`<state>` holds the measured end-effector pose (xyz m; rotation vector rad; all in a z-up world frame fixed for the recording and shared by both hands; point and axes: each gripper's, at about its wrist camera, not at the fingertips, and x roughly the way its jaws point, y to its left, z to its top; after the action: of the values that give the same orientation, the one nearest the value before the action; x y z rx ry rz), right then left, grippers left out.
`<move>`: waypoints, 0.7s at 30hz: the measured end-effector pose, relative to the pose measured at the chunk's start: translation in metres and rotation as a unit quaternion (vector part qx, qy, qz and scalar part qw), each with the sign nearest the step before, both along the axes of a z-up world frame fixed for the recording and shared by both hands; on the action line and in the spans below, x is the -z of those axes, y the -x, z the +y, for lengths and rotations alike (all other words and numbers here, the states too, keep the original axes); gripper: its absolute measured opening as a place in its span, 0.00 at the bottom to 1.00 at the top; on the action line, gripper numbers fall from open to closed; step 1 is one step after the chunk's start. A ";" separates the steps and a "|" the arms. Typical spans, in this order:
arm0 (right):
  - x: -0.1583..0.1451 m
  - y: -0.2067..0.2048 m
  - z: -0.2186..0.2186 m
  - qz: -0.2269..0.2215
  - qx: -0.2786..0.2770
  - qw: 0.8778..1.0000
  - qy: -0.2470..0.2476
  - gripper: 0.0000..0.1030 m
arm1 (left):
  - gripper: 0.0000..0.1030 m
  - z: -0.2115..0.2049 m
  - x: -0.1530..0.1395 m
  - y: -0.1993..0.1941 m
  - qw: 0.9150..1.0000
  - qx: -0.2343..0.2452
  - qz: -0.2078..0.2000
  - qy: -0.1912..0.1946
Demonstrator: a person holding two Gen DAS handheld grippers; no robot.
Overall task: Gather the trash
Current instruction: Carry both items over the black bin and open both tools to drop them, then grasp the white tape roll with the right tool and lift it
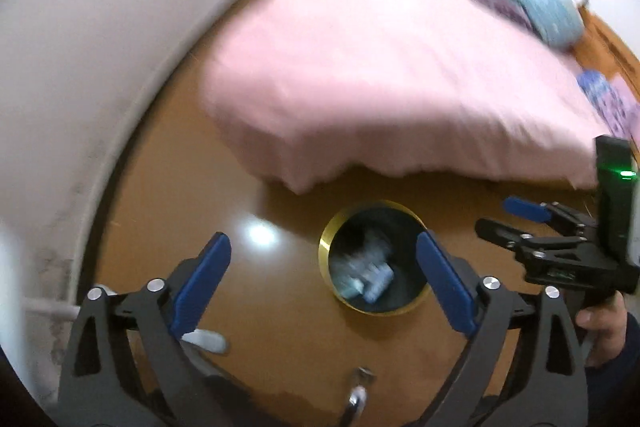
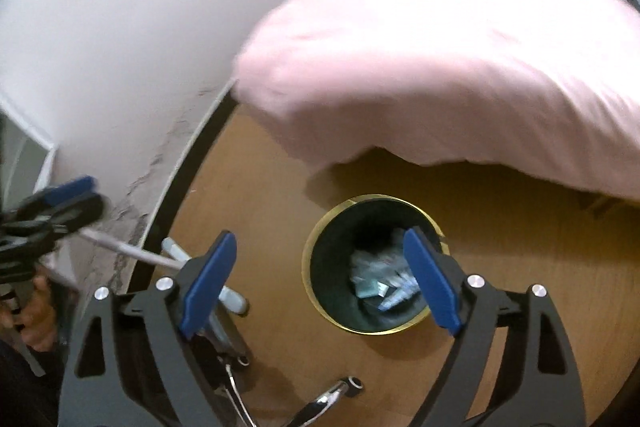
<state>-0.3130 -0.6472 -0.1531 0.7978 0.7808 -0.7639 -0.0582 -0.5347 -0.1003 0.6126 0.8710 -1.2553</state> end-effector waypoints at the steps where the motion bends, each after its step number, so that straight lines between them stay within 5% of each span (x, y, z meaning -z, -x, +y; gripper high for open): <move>1: -0.008 -0.011 0.006 -0.005 -0.013 1.000 0.006 0.80 | 0.91 0.018 -0.014 -0.006 1.000 -0.011 -0.011 0.013; 5: -0.059 -0.073 0.048 -0.026 -0.085 0.995 0.046 0.86 | 0.94 0.111 -0.079 -0.039 0.993 -0.083 -0.063 0.060; 10: -0.112 -0.173 0.124 -0.048 -0.208 0.972 0.096 0.88 | 0.94 0.246 -0.123 -0.101 0.966 -0.216 -0.125 0.063; 15: -0.135 -0.287 0.233 -0.065 -0.365 0.923 0.100 0.88 | 0.94 0.383 -0.123 -0.162 0.920 -0.360 -0.147 0.041; 21: -0.144 -0.390 0.370 -0.062 -0.507 0.855 0.089 0.88 | 0.94 0.525 -0.106 -0.203 0.864 -0.493 -0.078 0.058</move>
<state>0.0770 -0.2773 -0.0092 0.1759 0.8613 0.1744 0.1446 -0.0097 0.0061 0.1003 0.7941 -0.3074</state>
